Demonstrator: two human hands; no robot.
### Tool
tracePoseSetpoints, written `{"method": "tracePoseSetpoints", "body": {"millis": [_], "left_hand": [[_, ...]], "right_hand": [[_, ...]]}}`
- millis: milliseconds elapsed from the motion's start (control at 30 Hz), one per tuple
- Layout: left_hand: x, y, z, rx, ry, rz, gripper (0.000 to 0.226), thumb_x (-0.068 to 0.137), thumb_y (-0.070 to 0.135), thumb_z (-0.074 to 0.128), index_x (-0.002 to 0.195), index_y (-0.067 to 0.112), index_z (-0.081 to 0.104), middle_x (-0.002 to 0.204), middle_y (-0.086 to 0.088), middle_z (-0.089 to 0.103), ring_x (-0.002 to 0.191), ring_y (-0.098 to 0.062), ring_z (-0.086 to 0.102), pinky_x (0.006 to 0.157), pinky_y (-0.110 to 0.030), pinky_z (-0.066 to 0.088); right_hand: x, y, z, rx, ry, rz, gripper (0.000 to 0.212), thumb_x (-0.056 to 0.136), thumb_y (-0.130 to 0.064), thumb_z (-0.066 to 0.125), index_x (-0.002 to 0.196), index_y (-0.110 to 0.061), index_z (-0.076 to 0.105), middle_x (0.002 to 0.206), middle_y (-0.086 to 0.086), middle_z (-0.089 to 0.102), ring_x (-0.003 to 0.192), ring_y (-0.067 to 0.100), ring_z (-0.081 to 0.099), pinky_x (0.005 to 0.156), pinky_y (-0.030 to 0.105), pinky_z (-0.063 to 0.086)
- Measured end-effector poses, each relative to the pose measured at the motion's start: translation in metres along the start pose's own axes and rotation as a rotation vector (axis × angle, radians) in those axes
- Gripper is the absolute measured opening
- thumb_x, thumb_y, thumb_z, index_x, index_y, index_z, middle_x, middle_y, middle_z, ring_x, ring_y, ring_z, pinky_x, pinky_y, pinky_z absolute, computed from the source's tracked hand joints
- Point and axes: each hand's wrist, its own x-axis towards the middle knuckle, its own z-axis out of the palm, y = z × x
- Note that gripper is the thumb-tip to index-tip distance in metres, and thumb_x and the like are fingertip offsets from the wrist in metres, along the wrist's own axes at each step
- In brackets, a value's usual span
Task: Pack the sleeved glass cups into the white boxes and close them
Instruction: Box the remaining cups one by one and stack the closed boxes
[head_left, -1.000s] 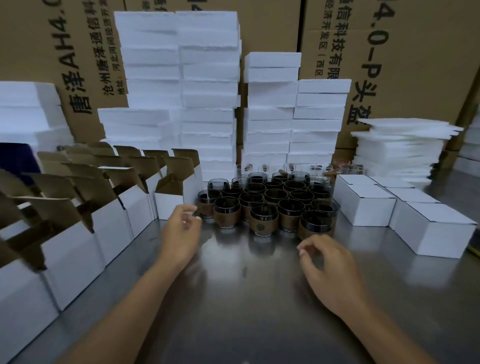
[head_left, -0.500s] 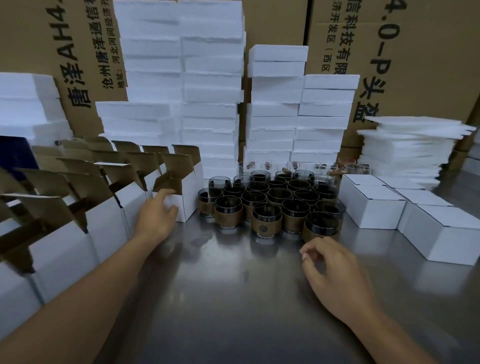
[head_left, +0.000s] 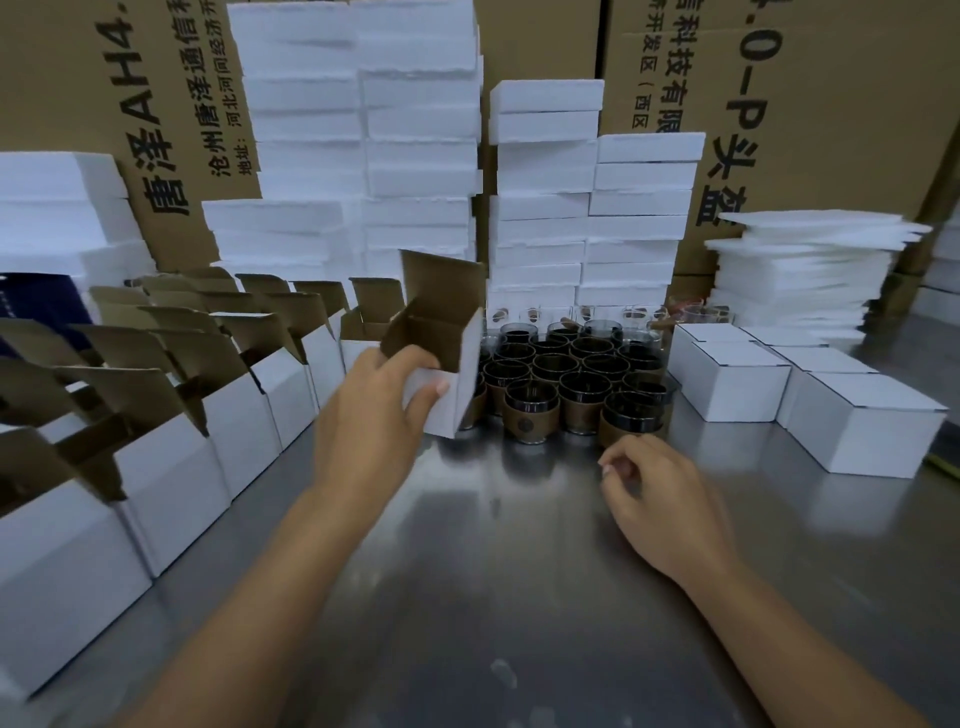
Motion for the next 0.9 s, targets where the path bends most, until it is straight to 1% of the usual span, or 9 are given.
{"method": "tracePoseSetpoints", "body": {"millis": [200, 267, 333, 400, 467, 533, 667, 733, 900], "left_hand": [[-0.034, 0.042, 0.020, -0.057, -0.075, 0.064, 0.013, 0.092, 0.041, 0.054, 0.103, 0.036, 0.057, 0.093, 0.003, 0.047, 0.075, -0.019, 0.053, 0.066, -0.035, 0.050], [-0.042, 0.046, 0.025, -0.007, -0.072, 0.138, 0.014, 0.090, 0.037, 0.059, 0.103, 0.032, 0.061, 0.087, 0.003, 0.043, 0.071, -0.019, 0.049, 0.058, -0.030, 0.043], [-0.047, 0.049, 0.027, 0.030, -0.075, 0.234, 0.013, 0.086, 0.032, 0.066, 0.097, 0.025, 0.066, 0.080, 0.001, 0.041, 0.065, -0.021, 0.046, 0.052, -0.028, 0.033], [-0.049, 0.051, 0.028, 0.045, -0.071, 0.293, 0.013, 0.082, 0.028, 0.072, 0.091, 0.020, 0.069, 0.075, 0.000, 0.042, 0.060, -0.021, 0.045, 0.049, -0.026, 0.030], [-0.050, 0.052, 0.030, 0.050, -0.060, 0.320, 0.014, 0.078, 0.025, 0.076, 0.088, 0.018, 0.070, 0.071, -0.001, 0.044, 0.056, -0.020, 0.045, 0.047, -0.025, 0.032], [-0.051, 0.053, 0.032, 0.034, -0.058, 0.328, 0.017, 0.074, 0.023, 0.079, 0.088, 0.017, 0.071, 0.070, -0.003, 0.048, 0.054, -0.020, 0.048, 0.045, -0.027, 0.038], [-0.052, 0.054, 0.037, 0.016, -0.051, 0.323, 0.020, 0.072, 0.022, 0.081, 0.089, 0.016, 0.072, 0.070, -0.005, 0.053, 0.053, -0.021, 0.051, 0.045, -0.029, 0.045], [-0.052, 0.053, 0.040, 0.030, -0.038, 0.319, 0.023, 0.072, 0.023, 0.081, 0.092, 0.015, 0.072, 0.072, -0.005, 0.055, 0.054, -0.022, 0.054, 0.046, -0.031, 0.048], [-0.053, 0.053, 0.044, -0.002, 0.018, 0.320, 0.040, 0.075, 0.025, 0.079, 0.109, 0.011, 0.063, 0.089, -0.004, 0.063, 0.066, -0.023, 0.061, 0.056, -0.032, 0.052]], "right_hand": [[-0.004, -0.002, -0.001, -0.007, 0.061, 0.007, 0.006, 0.083, -0.019, 0.057, 0.083, -0.024, 0.060, 0.082, -0.010, 0.055, 0.078, 0.013, 0.054, 0.065, 0.031, 0.046], [-0.002, 0.000, -0.001, 0.032, 0.116, 0.028, 0.007, 0.085, -0.018, 0.057, 0.089, -0.023, 0.061, 0.084, -0.009, 0.054, 0.081, 0.015, 0.055, 0.065, 0.032, 0.045], [0.001, 0.003, 0.001, 0.090, 0.164, 0.076, 0.025, 0.086, -0.017, 0.058, 0.111, -0.023, 0.056, 0.095, -0.005, 0.054, 0.090, 0.018, 0.056, 0.070, 0.032, 0.045], [0.004, 0.007, 0.002, 0.128, 0.147, 0.145, 0.056, 0.087, -0.017, 0.058, 0.138, -0.025, 0.036, 0.119, 0.003, 0.048, 0.110, 0.021, 0.050, 0.084, 0.036, 0.045], [0.007, 0.010, 0.002, 0.114, 0.090, 0.193, 0.075, 0.086, -0.017, 0.059, 0.147, -0.031, 0.017, 0.136, 0.007, 0.037, 0.126, 0.024, 0.037, 0.094, 0.039, 0.039], [0.009, 0.014, 0.004, 0.093, 0.015, 0.219, 0.081, 0.087, -0.018, 0.059, 0.148, -0.036, 0.011, 0.144, 0.010, 0.029, 0.133, 0.027, 0.029, 0.101, 0.041, 0.035], [0.013, 0.021, 0.008, 0.029, -0.136, 0.258, 0.075, 0.088, -0.023, 0.058, 0.148, -0.037, 0.016, 0.154, 0.013, 0.015, 0.141, 0.032, 0.018, 0.113, 0.043, 0.025], [0.014, 0.022, 0.009, 0.049, -0.117, 0.259, 0.069, 0.087, -0.022, 0.059, 0.145, -0.035, 0.025, 0.153, 0.013, 0.018, 0.139, 0.032, 0.021, 0.112, 0.043, 0.027], [0.013, 0.019, 0.009, 0.130, 0.034, 0.220, 0.041, 0.083, -0.018, 0.065, 0.118, -0.025, 0.046, 0.136, 0.007, 0.037, 0.114, 0.024, 0.046, 0.089, 0.032, 0.042]]}}
